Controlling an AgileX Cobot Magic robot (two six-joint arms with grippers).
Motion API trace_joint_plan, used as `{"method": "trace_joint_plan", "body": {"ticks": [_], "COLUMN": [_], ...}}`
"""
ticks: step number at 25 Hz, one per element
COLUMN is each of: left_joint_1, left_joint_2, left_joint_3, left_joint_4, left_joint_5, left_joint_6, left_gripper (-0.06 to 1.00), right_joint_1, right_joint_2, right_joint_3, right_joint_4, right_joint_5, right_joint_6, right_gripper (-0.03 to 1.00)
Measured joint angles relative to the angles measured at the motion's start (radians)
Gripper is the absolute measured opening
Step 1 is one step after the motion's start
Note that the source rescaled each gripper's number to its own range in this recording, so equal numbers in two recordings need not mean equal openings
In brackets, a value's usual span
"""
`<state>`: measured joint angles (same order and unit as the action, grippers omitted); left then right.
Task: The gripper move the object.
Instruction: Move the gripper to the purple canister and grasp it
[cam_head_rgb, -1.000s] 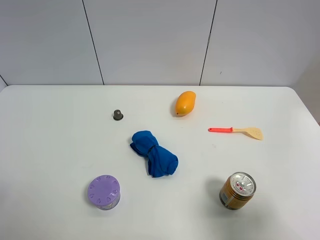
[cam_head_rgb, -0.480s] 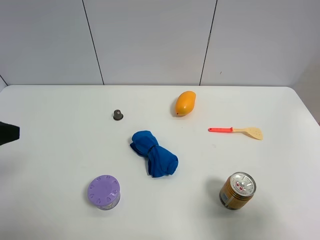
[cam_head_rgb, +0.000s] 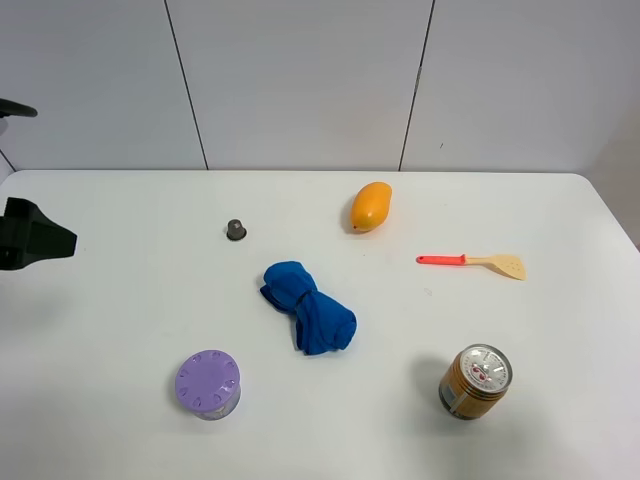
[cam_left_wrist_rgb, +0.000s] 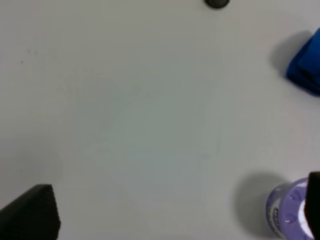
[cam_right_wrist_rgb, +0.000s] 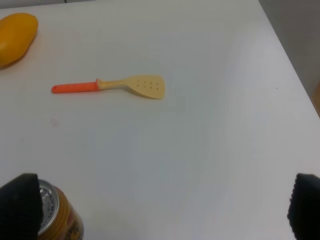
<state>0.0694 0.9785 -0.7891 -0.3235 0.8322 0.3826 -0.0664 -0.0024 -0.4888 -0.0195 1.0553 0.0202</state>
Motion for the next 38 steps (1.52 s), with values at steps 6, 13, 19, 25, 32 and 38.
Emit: {"method": "trace_joint_plan", "body": {"ticks": [6, 13, 19, 25, 32, 38], "left_joint_1": [-0.025, -0.267, -0.515, -0.738, -0.836, -0.838], "left_joint_2": [0.069, 0.139, 0.145, 0.145, 0.179, 0.308], "left_joint_3": [-0.060, -0.077, -0.077, -0.077, -0.077, -0.077], "left_joint_4": [-0.004, -0.002, -0.001, 0.037, 0.152, 0.175], "left_joint_5": [-0.004, -0.068, -0.097, -0.097, -0.072, -0.069], "left_joint_6": [0.000, -0.001, -0.046, -0.066, -0.155, -0.170], "left_gripper": [1.00, 1.00, 1.00, 1.00, 1.00, 1.00], "right_joint_1": [0.000, 0.000, 0.000, 0.000, 0.000, 0.000], "right_joint_2": [0.000, 0.000, 0.000, 0.000, 0.000, 0.000], "right_joint_3": [0.000, 0.000, 0.000, 0.000, 0.000, 0.000], "right_joint_4": [0.000, 0.000, 0.000, 0.000, 0.000, 0.000], "right_joint_5": [0.000, 0.000, 0.000, 0.000, 0.000, 0.000], "right_joint_6": [0.000, 0.000, 0.000, 0.000, 0.000, 0.000], "right_gripper": [1.00, 1.00, 1.00, 1.00, 1.00, 1.00]}}
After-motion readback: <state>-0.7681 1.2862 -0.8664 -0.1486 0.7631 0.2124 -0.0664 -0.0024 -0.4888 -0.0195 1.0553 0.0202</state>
